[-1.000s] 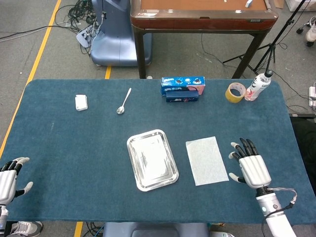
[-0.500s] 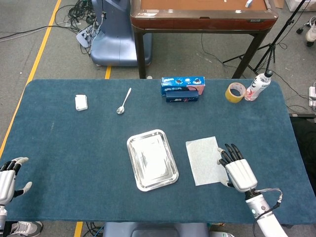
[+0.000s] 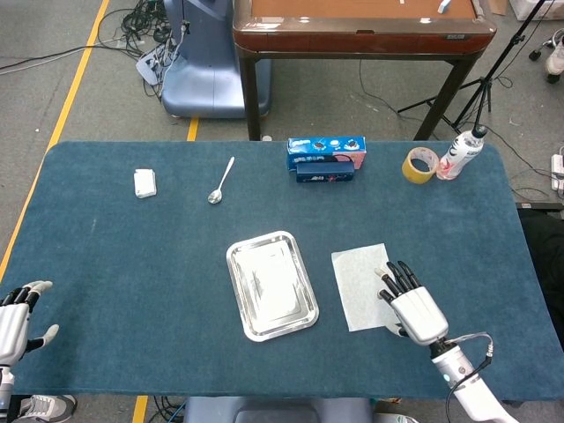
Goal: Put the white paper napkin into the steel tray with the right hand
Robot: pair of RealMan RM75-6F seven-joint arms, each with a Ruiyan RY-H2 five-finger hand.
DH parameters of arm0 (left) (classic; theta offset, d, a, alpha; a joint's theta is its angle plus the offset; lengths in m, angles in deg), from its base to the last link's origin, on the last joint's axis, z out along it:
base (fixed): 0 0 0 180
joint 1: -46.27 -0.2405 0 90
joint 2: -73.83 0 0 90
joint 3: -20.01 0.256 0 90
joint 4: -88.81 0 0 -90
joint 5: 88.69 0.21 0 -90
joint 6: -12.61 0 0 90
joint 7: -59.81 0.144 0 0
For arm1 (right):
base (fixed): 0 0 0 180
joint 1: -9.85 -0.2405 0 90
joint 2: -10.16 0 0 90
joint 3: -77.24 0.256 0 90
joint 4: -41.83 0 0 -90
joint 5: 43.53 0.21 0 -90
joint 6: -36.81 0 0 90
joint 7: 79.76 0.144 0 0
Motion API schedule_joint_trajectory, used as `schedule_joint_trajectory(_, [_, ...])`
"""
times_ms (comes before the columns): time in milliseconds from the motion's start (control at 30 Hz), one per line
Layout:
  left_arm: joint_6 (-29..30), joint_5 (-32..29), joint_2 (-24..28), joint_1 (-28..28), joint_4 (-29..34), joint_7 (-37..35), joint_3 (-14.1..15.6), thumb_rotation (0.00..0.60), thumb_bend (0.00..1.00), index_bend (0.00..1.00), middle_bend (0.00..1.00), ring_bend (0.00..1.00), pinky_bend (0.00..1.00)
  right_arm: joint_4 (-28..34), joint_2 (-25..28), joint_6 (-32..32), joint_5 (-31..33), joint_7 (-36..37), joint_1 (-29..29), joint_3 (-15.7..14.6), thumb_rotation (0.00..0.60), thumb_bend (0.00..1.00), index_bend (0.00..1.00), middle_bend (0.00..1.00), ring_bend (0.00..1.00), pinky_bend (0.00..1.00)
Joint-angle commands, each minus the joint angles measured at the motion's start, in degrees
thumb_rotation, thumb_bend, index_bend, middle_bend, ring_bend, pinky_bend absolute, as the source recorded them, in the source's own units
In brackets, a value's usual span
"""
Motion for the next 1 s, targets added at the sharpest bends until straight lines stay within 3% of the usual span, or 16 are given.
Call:
schedule_joint_trajectory(33, [0.01, 0.08, 0.06, -0.03, 0.0, -0.13, 0.03, 0.6, 0.2, 0.24, 0.22, 0.21, 0.32, -2.25, -1.91, 1.26, -0.52, 0.46, 0.78, -0.35, 0.6, 0.0, 0.42, 0.15, 0.0, 0.01])
schedule_joint_trajectory(667, [-0.08, 0.26, 0.6, -0.11, 0.35, -0.9, 0.07, 0.6, 0.2, 0.24, 0.22, 0.21, 0.32, -7.34, -7.42, -0.47, -0.15, 0.97, 0.88, -1.21, 0.6, 0.02, 0.42, 0.13, 0.0, 0.01])
schedule_joint_trajectory(767, [-0.22, 0.18, 0.62, -0.09, 0.34, -0.9, 0.09, 0.6, 0.2, 0.24, 0.22, 0.21, 0.32, -5.11, -5.98, -2.62, 0.81, 0.06, 0.14, -1.07, 0.6, 0.2, 0.42, 0.12, 0.0, 0.01])
schedule_joint_trajectory(867, [-0.27, 0.21, 0.6, -0.04, 0.34, -0.9, 0.08, 0.6, 0.2, 0.24, 0.22, 0.21, 0.32, -2.71, -4.24, -4.38, 1.46, -2.14, -0.59, -0.9, 0.6, 0.38, 0.42, 0.18, 0.02, 0.03])
schedule_joint_trajectory(933, [-0.34, 0.17, 0.56, -0.02, 0.29, -0.84, 0.09, 0.6, 0.2, 0.24, 0.22, 0.21, 0.32, -0.55, -2.6, -5.98, 1.99, -4.14, -1.28, -0.78, 0.6, 0.46, 0.42, 0.26, 0.09, 0.12])
schedule_joint_trajectory(1000, [-0.42, 0.09, 0.55, 0.0, 0.3, -0.8, 0.08, 0.6, 0.2, 0.24, 0.22, 0.21, 0.32, 1.13, -1.16, -7.02, 2.06, -6.07, -1.94, -0.7, 0.6, 0.53, 0.42, 0.4, 0.24, 0.32])
